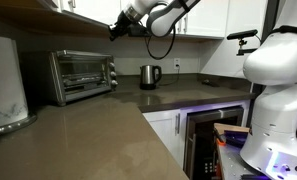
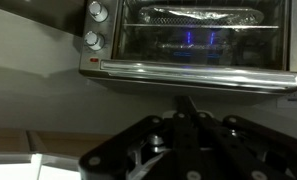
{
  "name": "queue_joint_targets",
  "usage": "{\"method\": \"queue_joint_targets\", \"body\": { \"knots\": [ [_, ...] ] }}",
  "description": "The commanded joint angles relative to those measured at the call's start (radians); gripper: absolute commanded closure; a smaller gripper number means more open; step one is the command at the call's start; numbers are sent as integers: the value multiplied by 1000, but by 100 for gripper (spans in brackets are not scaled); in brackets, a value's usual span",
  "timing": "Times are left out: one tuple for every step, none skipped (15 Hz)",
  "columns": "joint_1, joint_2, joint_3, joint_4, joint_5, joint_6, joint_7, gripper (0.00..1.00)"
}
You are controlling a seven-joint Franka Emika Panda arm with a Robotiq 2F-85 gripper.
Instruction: Open the door of the mini oven
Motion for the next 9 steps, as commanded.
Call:
{"method": "queue_joint_targets", "body": {
  "knots": [
    [-73, 79, 74, 71, -82, -1, 45, 100],
    [-65, 95, 77, 74, -80, -12, 28, 100],
    [-44, 47, 48, 35, -36, -2, 10, 99],
    [-47, 62, 54, 41, -39, -3, 10, 99],
    [-47, 71, 57, 45, -41, -3, 10, 99],
    [-47, 77, 59, 47, -41, -3, 10, 99],
    [-47, 79, 60, 48, -42, -3, 10, 99],
    [-62, 64, 68, 48, -66, 0, 37, 100],
    [-69, 61, 74, 52, -77, 2, 54, 100]
  ]
}}
